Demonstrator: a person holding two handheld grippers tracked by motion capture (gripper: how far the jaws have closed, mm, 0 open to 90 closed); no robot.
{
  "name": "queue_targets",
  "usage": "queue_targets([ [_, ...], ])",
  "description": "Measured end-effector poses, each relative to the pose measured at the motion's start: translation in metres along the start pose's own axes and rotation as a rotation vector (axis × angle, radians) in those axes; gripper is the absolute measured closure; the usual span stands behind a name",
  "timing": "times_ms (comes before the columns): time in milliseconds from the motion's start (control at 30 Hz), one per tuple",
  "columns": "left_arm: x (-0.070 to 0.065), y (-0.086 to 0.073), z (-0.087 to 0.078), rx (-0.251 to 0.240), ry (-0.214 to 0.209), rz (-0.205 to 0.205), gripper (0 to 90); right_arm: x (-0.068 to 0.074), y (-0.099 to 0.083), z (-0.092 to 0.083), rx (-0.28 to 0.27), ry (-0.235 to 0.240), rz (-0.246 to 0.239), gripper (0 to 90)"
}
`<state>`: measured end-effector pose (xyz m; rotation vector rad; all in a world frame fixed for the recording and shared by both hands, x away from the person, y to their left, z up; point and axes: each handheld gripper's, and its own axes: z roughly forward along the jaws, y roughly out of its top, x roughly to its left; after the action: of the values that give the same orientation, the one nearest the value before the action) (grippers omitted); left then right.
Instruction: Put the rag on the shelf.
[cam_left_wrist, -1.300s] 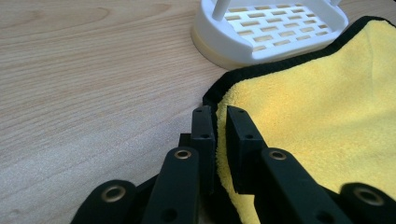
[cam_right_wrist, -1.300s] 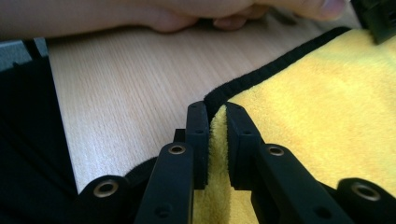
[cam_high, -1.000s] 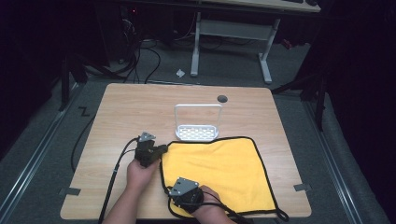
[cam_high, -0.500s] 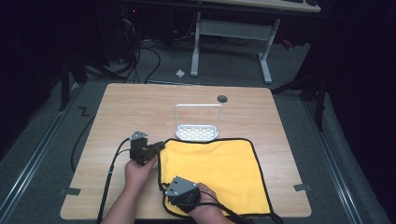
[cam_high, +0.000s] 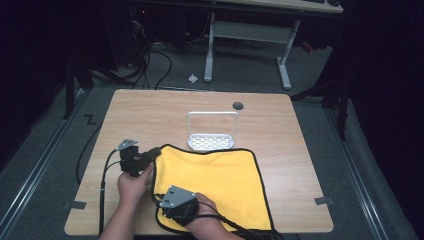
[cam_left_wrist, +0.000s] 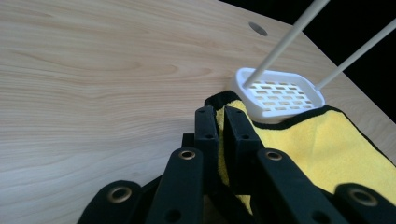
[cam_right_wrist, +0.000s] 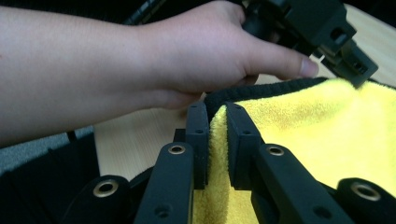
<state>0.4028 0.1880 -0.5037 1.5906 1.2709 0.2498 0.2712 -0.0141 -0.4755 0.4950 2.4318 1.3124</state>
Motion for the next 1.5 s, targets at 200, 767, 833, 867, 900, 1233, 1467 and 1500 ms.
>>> queue_targets([
  [200, 0.031, -0.002, -0.050, -0.051, 0.096, -0.033, 84.5, 0.016, 0.026, 0.020, -0.049, 0.072, -0.005, 81.4],
  [767, 0.007, -0.005, -0.035, -0.047, 0.067, 0.000, 84.4, 0.010, 0.017, -0.002, -0.043, 0.041, -0.002, 81.3],
  [833, 0.003, -0.005, -0.031, -0.047, 0.065, 0.003, 84.3, 0.003, 0.010, -0.013, -0.045, 0.022, 0.009, 81.2],
  [867, -0.002, -0.005, -0.027, -0.046, 0.065, 0.010, 84.3, 0.000, 0.006, -0.018, -0.044, 0.013, 0.017, 81.3],
  [900, -0.010, -0.004, -0.018, -0.044, 0.062, 0.021, 84.3, -0.003, 0.002, -0.023, -0.043, 0.004, 0.022, 81.2],
  [1233, -0.044, -0.005, 0.017, -0.002, 0.050, 0.054, 84.2, -0.027, -0.035, -0.058, -0.032, -0.072, 0.084, 81.2],
  [1467, -0.067, -0.005, 0.040, 0.028, 0.040, 0.075, 84.2, -0.039, -0.062, -0.079, -0.011, -0.112, 0.115, 80.8],
  [1500, -0.071, -0.005, 0.044, 0.032, 0.038, 0.078, 84.2, -0.040, -0.065, -0.081, -0.005, -0.117, 0.122, 80.7],
])
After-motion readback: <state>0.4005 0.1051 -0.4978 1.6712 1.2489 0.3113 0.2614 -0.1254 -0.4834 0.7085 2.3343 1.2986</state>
